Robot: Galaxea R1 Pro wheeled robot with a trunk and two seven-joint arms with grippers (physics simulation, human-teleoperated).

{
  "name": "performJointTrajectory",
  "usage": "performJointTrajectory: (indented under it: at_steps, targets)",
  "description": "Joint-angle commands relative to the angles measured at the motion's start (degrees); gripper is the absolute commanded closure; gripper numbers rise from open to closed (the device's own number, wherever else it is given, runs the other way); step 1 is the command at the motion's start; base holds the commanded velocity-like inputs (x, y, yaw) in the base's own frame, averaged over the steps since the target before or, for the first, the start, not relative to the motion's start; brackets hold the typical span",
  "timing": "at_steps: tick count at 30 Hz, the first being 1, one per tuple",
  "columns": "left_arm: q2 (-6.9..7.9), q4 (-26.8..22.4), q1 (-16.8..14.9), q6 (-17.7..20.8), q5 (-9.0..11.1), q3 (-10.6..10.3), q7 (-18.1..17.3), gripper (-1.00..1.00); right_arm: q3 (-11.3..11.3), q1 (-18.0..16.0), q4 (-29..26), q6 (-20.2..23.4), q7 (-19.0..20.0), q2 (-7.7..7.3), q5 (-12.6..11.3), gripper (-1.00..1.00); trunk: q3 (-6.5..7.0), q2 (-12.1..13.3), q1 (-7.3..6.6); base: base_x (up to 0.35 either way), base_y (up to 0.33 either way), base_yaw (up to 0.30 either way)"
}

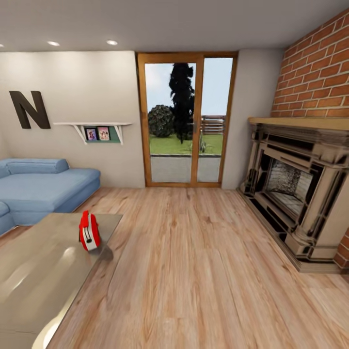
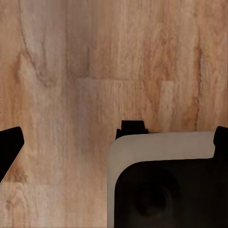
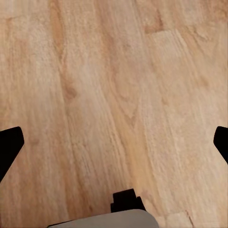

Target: Turn on the radio receiver that's on the table in the living room.

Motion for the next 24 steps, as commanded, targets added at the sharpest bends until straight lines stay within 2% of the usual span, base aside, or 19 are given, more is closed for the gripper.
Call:
performJointTrajectory:
  at_steps: [1,24]
  targets:
    - [0.01,0.0,0.0,0.0,0.0,0.0,0.0,-1.00,0.0,0.0,0.0,0.0,0.0,0.00,0.0,-1.00,0.00,0.0,0.00,0.329,0.000,0.000]
    - [-0.04,0.0,0.0,0.0,0.0,0.0,0.0,-1.00,0.0,0.0,0.0,0.0,0.0,0.00,0.0,-1.00,0.00,0.0,0.00,0.329,0.000,0.000]
